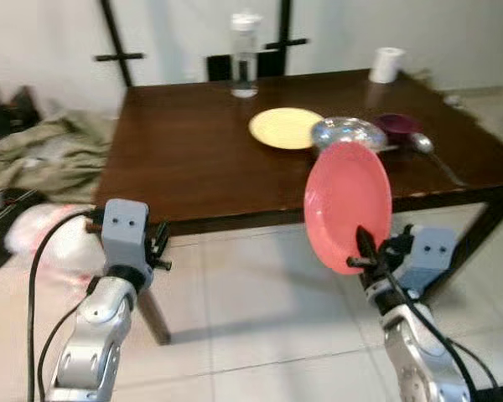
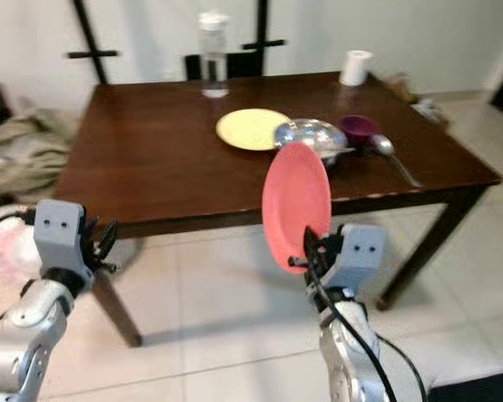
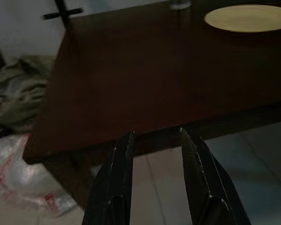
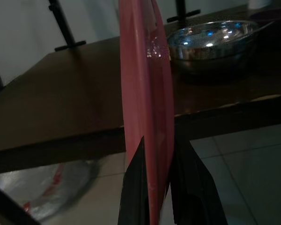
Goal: Setting the table
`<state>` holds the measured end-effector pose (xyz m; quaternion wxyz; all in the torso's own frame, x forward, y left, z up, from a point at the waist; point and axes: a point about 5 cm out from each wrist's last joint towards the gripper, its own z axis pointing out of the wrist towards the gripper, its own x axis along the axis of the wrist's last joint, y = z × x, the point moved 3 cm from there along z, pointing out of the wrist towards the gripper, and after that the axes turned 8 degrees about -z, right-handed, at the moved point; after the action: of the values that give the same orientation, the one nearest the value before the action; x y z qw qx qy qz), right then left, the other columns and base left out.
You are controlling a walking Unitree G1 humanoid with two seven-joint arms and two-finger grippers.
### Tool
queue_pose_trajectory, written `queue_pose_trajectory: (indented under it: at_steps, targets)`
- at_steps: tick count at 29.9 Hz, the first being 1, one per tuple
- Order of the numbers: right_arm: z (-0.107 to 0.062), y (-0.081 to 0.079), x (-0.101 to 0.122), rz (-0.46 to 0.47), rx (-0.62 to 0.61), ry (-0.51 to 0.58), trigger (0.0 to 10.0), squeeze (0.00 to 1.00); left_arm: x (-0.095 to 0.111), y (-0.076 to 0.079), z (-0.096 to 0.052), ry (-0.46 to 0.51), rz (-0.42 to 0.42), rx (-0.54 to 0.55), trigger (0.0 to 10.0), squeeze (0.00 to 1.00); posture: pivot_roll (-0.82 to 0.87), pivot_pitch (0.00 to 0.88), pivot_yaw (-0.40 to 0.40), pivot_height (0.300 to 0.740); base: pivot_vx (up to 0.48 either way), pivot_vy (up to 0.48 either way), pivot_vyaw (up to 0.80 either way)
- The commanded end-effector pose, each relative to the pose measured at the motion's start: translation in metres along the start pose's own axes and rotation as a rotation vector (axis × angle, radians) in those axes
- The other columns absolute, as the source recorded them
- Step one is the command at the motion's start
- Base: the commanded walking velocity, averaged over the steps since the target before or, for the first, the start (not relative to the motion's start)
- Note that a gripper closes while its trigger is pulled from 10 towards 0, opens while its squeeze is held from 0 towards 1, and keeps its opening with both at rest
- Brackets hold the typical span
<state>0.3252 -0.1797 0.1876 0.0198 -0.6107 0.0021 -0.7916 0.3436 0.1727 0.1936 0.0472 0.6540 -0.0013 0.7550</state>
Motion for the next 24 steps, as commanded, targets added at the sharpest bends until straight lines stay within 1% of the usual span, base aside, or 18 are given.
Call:
queue_pose_trajectory:
  at_steps: [1,10,12,16,18,19,20,21,22,23,24]
  targets:
    - [-0.001,0.001,0.000,0.013,-0.006,0.000,10.0,0.00,-0.004,-0.001,-0.002,-0.017,0.002,0.006,10.0,0.00,0.06,0.116,0.084,0.740,0.000,0.000,0.79]
    - [0.000,0.000,0.003,0.020,0.001,0.015,10.0,0.00,-0.003,-0.003,0.001,-0.012,0.019,0.021,10.0,0.00,0.06,0.105,0.087,0.740,0.000,0.000,0.79]
    - [0.001,-0.001,0.007,0.035,-0.006,0.038,10.0,0.00,-0.003,-0.006,0.003,-0.009,0.052,0.046,10.0,0.00,0.06,0.105,0.087,0.740,0.347,0.000,0.00]
    - [0.001,-0.001,0.012,0.072,-0.008,0.063,10.0,0.00,-0.003,-0.009,0.004,-0.008,0.049,0.065,10.0,0.00,0.06,0.103,0.088,0.740,0.480,0.000,0.00]
    - [0.002,0.000,0.015,0.145,-0.013,0.073,10.0,0.00,-0.002,-0.008,0.005,-0.007,0.048,0.061,10.0,0.00,0.06,0.103,0.089,0.740,0.480,0.000,0.00]
    - [0.001,0.000,0.017,0.208,-0.007,0.080,10.0,0.00,-0.002,-0.008,0.004,-0.006,0.047,0.060,10.0,0.00,0.06,0.104,0.089,0.740,0.480,0.000,0.00]
    - [0.001,0.000,0.017,0.208,-0.007,0.080,10.0,0.00,-0.002,-0.008,0.004,-0.006,0.047,0.060,10.0,0.00,0.06,0.104,0.089,0.740,0.480,0.000,0.00]
    - [0.001,-0.002,0.020,0.297,0.018,0.089,10.0,0.00,-0.002,-0.008,0.004,-0.006,0.047,0.058,10.0,0.00,0.06,0.104,0.089,0.740,0.480,0.000,0.00]
    - [0.001,-0.002,0.020,0.297,0.018,0.089,10.0,0.00,-0.002,-0.008,0.004,-0.006,0.047,0.058,10.0,0.00,0.06,0.104,0.089,0.740,0.480,0.000,0.00]
    - [0.001,-0.004,0.021,0.325,0.031,0.091,10.0,0.00,-0.002,-0.008,0.004,-0.006,0.047,0.058,10.0,0.00,0.06,0.104,0.089,0.740,0.480,0.000,0.00]
    - [0.001,-0.004,0.021,0.325,0.031,0.091,10.0,0.00,-0.002,-0.008,0.004,-0.006,0.047,0.058,10.0,0.00,0.06,0.104,0.089,0.740,0.480,0.000,0.00]
